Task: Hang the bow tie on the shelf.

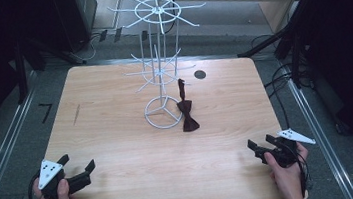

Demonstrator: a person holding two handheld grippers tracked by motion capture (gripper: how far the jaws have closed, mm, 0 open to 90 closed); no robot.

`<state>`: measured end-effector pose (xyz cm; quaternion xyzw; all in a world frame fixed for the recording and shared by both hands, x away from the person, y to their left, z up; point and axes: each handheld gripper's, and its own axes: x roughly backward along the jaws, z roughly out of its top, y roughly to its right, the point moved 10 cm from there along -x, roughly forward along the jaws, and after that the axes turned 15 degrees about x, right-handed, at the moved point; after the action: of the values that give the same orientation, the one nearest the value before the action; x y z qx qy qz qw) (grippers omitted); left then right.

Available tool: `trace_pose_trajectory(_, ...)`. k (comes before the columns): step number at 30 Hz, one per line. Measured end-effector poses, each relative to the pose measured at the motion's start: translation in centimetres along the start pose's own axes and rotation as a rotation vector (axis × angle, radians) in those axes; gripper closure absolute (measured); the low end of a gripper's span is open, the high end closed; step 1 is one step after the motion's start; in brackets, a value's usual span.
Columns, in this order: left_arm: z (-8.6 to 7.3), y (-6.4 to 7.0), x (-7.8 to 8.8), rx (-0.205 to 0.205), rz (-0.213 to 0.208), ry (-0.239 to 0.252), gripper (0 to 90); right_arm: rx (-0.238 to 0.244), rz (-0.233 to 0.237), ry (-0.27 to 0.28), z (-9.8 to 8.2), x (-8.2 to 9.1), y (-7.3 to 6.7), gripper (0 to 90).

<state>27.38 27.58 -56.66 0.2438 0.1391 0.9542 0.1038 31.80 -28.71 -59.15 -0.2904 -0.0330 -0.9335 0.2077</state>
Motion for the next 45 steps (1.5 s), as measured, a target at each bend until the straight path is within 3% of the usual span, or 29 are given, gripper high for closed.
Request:
trace_pose_trajectory(26,0.0,0.1,0.0,-0.001,0.0,0.004,7.3,-0.023,-0.055,0.004,-2.9,2.9,3.8,15.4)
trace_pose_trajectory(45,0.0,0.1,0.0,-0.003,0.005,0.004,7.5,-0.09,-0.095,0.001,-5.5,5.5,6.1,14.8)
